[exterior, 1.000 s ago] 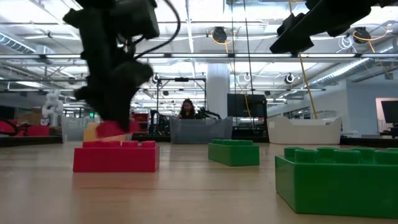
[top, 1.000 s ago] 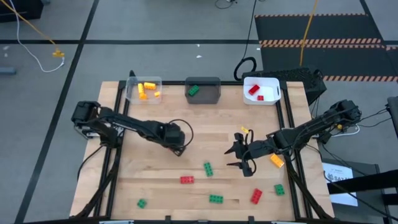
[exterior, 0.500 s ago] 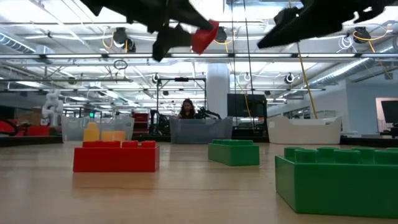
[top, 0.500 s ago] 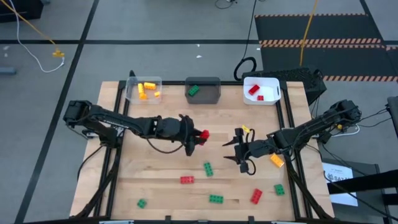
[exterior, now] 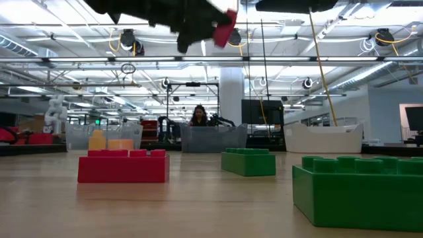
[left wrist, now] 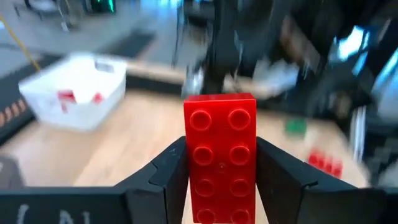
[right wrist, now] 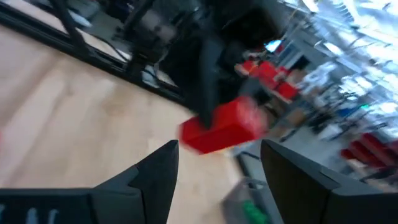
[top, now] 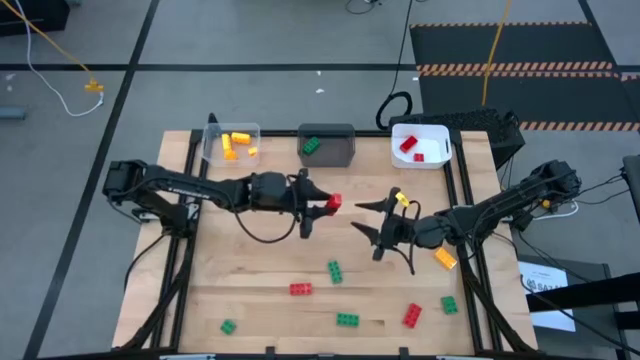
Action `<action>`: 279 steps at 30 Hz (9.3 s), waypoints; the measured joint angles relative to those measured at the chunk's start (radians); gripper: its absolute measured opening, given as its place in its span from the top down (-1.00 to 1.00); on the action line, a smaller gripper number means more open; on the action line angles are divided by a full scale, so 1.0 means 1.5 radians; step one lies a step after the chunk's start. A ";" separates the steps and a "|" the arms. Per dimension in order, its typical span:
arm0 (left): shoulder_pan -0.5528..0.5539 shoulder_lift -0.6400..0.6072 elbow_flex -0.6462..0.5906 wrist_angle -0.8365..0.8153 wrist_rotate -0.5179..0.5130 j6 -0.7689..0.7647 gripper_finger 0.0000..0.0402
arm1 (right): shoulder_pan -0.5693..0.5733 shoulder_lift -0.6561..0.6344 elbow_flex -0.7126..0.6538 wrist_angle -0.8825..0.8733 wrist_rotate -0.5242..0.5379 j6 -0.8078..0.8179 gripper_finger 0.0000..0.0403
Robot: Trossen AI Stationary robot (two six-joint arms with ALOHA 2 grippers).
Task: Sort & place blocks by color
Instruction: Put the left 8 stud red game piece into the white bin
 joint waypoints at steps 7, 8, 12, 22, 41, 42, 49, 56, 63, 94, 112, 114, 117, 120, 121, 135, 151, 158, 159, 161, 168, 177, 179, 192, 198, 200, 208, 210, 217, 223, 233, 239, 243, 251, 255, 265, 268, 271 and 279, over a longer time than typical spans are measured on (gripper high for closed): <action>0.030 0.000 0.000 -0.170 0.157 0.121 0.25 | -0.012 0.014 0.000 -0.036 -0.104 -0.036 -0.10; 0.030 0.000 0.000 -0.180 0.174 0.141 0.24 | -0.016 0.023 0.000 -0.044 -0.123 -0.033 -0.10; 0.032 0.000 0.000 -0.188 0.213 0.166 0.23 | -0.031 0.075 0.000 -0.035 -0.141 -0.073 -0.10; 0.071 0.000 0.040 -0.320 0.236 0.171 0.25 | -0.053 0.192 0.000 0.171 -0.120 -0.377 -0.10; 0.014 0.118 0.193 -0.448 0.204 0.201 0.24 | -0.073 0.209 0.000 0.163 -0.175 -0.364 -0.10; 0.014 0.125 0.198 -0.450 0.204 0.202 0.24 | -0.073 0.209 -0.001 0.160 -0.176 -0.364 -0.10; 0.018 0.135 0.205 -0.452 0.205 0.212 0.23 | -0.080 0.209 -0.001 0.146 -0.199 -0.336 -0.09; 0.018 0.135 0.206 -0.439 0.206 0.202 0.23 | -0.094 0.209 -0.001 0.140 -0.265 -0.312 0.11; 0.019 0.135 0.206 -0.441 0.206 0.199 0.22 | -0.094 0.209 -0.001 0.136 -0.263 -0.315 0.46; 0.023 0.117 0.205 -0.417 0.064 0.253 -0.22 | -0.100 0.200 0.001 0.028 -0.256 -0.293 0.64; 0.023 0.105 0.206 -0.417 -0.143 0.231 -0.33 | -0.277 0.104 0.000 -0.142 0.138 -0.143 0.64; 0.023 0.105 0.206 -0.418 -0.144 0.231 -0.33 | -0.334 0.080 0.000 -0.181 0.100 -0.104 0.64; 0.023 0.105 0.206 -0.424 -0.144 0.229 -0.33 | -0.420 0.051 0.000 -0.236 0.063 -0.032 0.64; 0.022 0.105 0.206 -0.429 -0.143 0.224 -0.33 | -0.498 0.031 0.000 -0.289 0.065 0.035 0.64; 0.022 0.105 0.206 -0.429 -0.143 0.224 -0.33 | -0.521 0.025 0.000 -0.310 0.070 0.056 0.64; 0.022 0.105 0.206 -0.431 -0.143 0.211 -0.33 | -0.707 -0.006 0.000 -0.399 -0.043 0.160 0.63; 0.022 0.105 0.206 -0.422 -0.142 0.210 -0.33 | -0.800 -0.006 0.000 -0.501 -0.122 0.231 0.36; 0.022 0.105 0.206 -0.420 -0.142 0.208 -0.33 | -0.800 -0.006 0.000 -0.500 -0.122 0.252 -0.14; 0.022 0.105 0.205 -0.417 -0.141 0.203 -0.33 | -0.800 -0.006 0.000 -0.500 -0.122 0.260 -0.18; 0.022 0.105 0.205 -0.404 -0.141 0.186 -0.33 | -0.799 -0.006 0.000 -0.497 -0.123 0.266 -0.24; 0.021 0.105 0.205 -0.391 -0.141 0.133 -0.33 | -0.794 -0.010 0.000 -0.478 -0.180 0.260 -0.32; 0.022 0.105 0.205 -0.392 -0.141 0.107 -0.33 | -0.701 -0.055 0.000 -0.408 -0.299 0.218 -0.30; 0.022 0.105 0.205 -0.392 -0.141 0.096 -0.33 | -0.669 -0.065 0.000 -0.410 -0.299 0.219 -0.29; -0.022 0.105 0.205 -0.482 -0.142 0.057 -0.33 | -0.379 -0.057 0.000 -0.345 -0.345 0.291 -0.26; -0.094 0.106 0.205 -0.566 -0.142 0.040 -0.33 | -0.202 0.002 0.000 -0.380 -0.314 0.287 -0.26; -0.116 0.106 0.205 -0.584 -0.141 0.029 -0.33 | -0.150 0.021 0.000 -0.387 -0.312 0.297 -0.26; -0.190 0.106 0.205 -0.627 -0.141 -0.064 -0.33 | -0.012 0.054 0.000 -0.385 -0.313 0.408 -0.26; -0.205 0.110 0.205 -0.626 -0.140 -0.069 -0.33 | 0.015 0.060 0.000 -0.383 -0.313 0.422 -0.26; -0.247 0.141 0.205 -0.629 -0.056 -0.125 -0.33 | 0.071 0.083 0.000 -0.382 -0.303 0.493 -0.26; -0.296 0.210 0.205 -0.606 0.012 -0.174 -0.33 | 0.102 0.088 0.000 -0.383 -0.254 0.509 -0.26; -0.319 0.234 0.205 -0.591 -0.008 -0.195 -0.33 | 0.104 0.088 0.000 -0.385 -0.226 0.503 -0.26; -0.300 0.267 0.206 -0.587 0.011 -0.207 -0.33 | 0.104 0.088 0.000 -0.392 -0.226 0.508 -0.26; -0.298 0.304 0.205 -0.567 0.040 -0.206 -0.33 | 0.104 0.088 0.000 -0.400 -0.226 0.508 -0.26; -0.298 0.319 0.208 -0.570 -0.021 -0.234 -0.25 | 0.104 0.088 0.000 -0.405 -0.225 0.508 -0.26; -0.288 0.316 0.206 -0.572 -0.051 -0.260 0.09 | 0.104 0.088 0.000 -0.405 -0.211 0.502 -0.26; -0.235 0.269 0.204 -0.554 -0.029 -0.201 0.30 | 0.104 0.088 0.000 -0.324 -0.172 0.319 -0.26; -0.208 0.246 0.204 -0.527 0.001 -0.169 0.30 | 0.105 0.088 0.000 -0.256 -0.173 0.174 -0.26; -0.180 0.222 0.204 -0.481 0.035 -0.142 0.30 | 0.105 0.088 0.000 -0.184 -0.173 0.029 -0.26; -0.118 0.192 0.204 -0.362 0.164 -0.106 0.30 | 0.086 0.098 0.000 -0.067 -0.175 -0.200 -0.26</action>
